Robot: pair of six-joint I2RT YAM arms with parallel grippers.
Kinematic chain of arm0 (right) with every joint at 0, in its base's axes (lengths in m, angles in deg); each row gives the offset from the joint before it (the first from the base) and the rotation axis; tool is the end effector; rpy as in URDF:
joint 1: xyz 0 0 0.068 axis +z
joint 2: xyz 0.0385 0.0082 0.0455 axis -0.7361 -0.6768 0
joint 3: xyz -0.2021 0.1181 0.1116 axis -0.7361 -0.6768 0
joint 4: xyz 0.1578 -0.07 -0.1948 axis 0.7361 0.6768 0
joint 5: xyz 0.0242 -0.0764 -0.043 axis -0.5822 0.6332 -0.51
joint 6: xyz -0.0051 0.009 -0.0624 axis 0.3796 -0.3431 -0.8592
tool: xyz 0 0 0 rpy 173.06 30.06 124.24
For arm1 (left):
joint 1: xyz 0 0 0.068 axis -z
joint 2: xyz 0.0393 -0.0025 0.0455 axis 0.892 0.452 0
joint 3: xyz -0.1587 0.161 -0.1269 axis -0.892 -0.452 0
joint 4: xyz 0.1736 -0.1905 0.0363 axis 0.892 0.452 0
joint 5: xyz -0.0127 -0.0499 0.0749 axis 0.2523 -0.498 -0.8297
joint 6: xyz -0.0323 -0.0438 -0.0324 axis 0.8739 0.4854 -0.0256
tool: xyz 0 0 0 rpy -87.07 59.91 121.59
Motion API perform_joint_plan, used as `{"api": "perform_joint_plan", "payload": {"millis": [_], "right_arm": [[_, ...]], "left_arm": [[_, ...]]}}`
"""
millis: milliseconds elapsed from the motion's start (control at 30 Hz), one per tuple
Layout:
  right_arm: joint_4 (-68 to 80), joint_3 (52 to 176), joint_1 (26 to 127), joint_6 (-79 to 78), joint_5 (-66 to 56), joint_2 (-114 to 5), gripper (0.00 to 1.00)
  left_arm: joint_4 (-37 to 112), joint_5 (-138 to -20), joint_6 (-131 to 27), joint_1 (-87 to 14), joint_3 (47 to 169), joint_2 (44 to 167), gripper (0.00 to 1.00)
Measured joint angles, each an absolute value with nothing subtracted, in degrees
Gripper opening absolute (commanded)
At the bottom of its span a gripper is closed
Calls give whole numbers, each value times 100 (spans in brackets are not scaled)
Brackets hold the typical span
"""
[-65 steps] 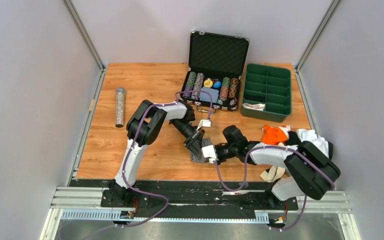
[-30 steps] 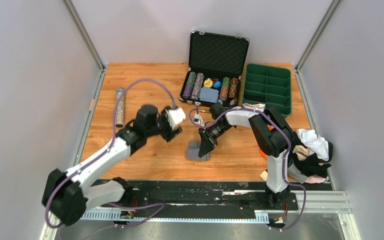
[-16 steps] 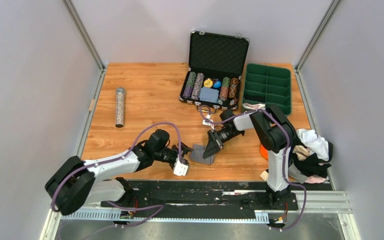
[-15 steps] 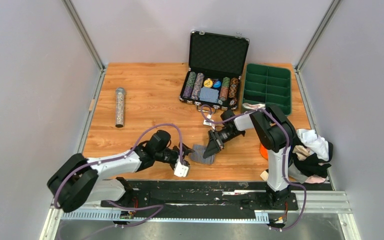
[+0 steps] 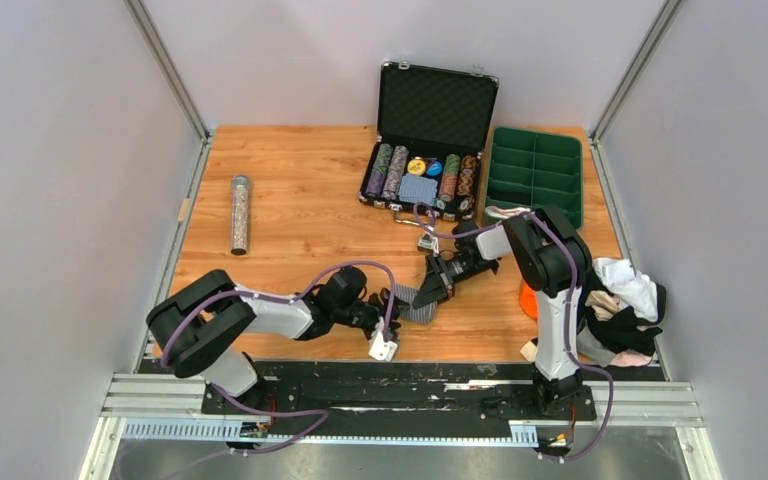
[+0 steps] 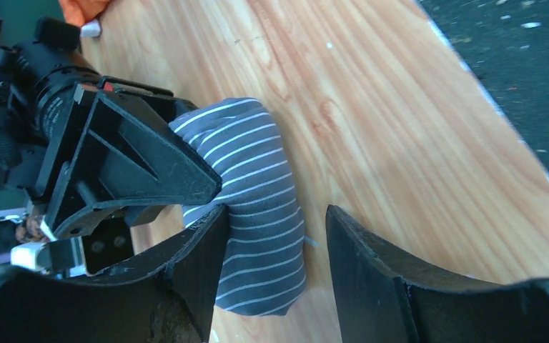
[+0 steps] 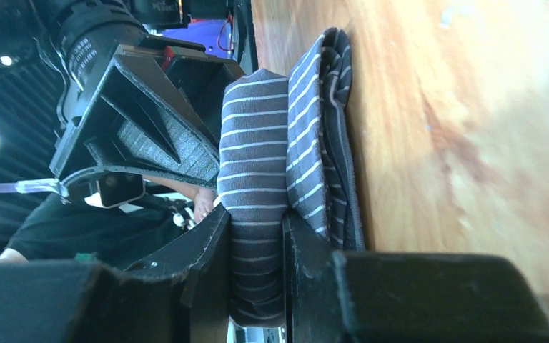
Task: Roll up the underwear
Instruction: Roll the underwear to the center of the board.
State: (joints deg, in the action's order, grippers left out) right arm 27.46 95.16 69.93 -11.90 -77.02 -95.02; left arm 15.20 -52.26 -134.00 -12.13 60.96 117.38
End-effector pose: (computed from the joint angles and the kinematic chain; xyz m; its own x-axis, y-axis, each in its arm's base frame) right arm 0.2722 0.1646 0.0497 -0.9092 -0.3927 -0.1380 -0.1959 0.1111 0.9743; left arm 0.1444 -0.2228 0.1066 0.7354 0.3135 -0.6008 0.6765 -0.3915 0.6238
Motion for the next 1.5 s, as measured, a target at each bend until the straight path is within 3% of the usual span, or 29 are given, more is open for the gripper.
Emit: {"api": "perform_joint_plan", "payload": {"millis": [100,233,267,367,467,600,667,1000,1233,1400,1500], "right_arm": [[2783,9524,6844,-1055,-7728,-9535,1],[2792,9540,6757,-917,-7643,-9539,3],[2807,9555,6750,-876,-7601,-9539,5],[2831,9590,6693,-782,-7509,-9539,17],[2831,9621,6597,-725,-7426,-9541,34],[2993,9697,6556,-602,-7476,-9478,71],[3095,9743,6556,-644,-7385,-9248,98],[3277,10331,6171,-1724,-5778,-7849,100],[3137,10230,4940,-2178,-4589,-5524,100],[2892,9520,4927,-2421,-3533,-3782,100],[2650,8449,4953,-2637,-2911,-2411,84]], "left_arm": [[1181,-5433,-13477,-1171,6177,11985,56],[956,-5720,-13794,-1134,6310,12298,37],[985,-5774,-13877,-1134,6376,12359,30],[1477,-5857,-14034,-1136,6717,12468,24],[2646,-5921,-14045,-1136,7407,12582,22],[4985,-5923,-14246,-1143,8887,12962,15],[6091,-5905,-14412,-1162,9630,13253,10],[8364,-5711,-14891,-1173,11366,14167,2],[9118,-4985,-14438,-1276,11993,14630,1],[9566,-4603,-13857,-1377,12535,15036,0],[9848,-4323,-13496,-1488,12861,15297,0]]}}
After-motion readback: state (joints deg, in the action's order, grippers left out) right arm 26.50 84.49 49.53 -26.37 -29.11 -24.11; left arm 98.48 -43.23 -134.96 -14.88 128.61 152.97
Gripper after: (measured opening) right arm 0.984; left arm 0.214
